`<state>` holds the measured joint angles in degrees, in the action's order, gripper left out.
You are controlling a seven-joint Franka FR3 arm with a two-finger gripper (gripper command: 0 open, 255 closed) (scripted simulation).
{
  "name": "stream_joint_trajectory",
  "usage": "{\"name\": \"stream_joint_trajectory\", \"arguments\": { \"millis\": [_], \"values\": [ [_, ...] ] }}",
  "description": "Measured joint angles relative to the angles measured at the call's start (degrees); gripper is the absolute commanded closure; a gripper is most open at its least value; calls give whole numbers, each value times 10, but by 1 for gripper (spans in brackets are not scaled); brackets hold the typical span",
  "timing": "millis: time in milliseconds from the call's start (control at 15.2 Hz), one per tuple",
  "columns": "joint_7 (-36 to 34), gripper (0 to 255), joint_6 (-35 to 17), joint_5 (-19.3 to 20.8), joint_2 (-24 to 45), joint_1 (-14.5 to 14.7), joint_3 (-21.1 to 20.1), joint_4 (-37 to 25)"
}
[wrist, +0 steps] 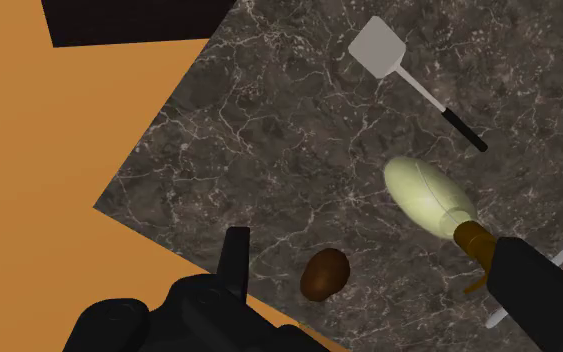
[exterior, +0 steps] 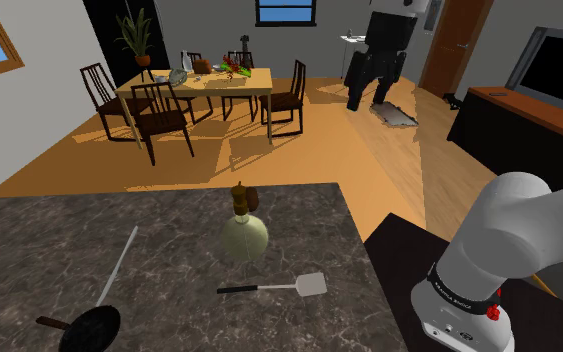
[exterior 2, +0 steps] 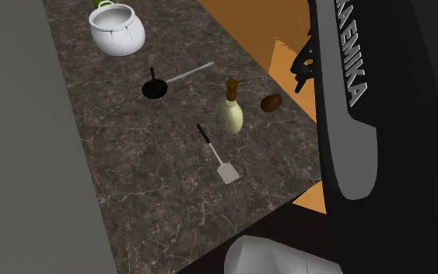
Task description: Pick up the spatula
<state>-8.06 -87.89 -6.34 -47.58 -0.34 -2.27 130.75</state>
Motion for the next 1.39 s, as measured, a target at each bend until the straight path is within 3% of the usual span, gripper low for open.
{"name": "stream_joint_trajectory", "arguments": {
  "millis": [264, 990, 1386],
  "values": [
    [15, 0, -34, -5, 9, 13, -10, 26],
    [95, 0, -236, -30, 78, 83, -62, 160],
    [137, 0, -355, -40, 159, 119, -94, 197]
  ]
}}
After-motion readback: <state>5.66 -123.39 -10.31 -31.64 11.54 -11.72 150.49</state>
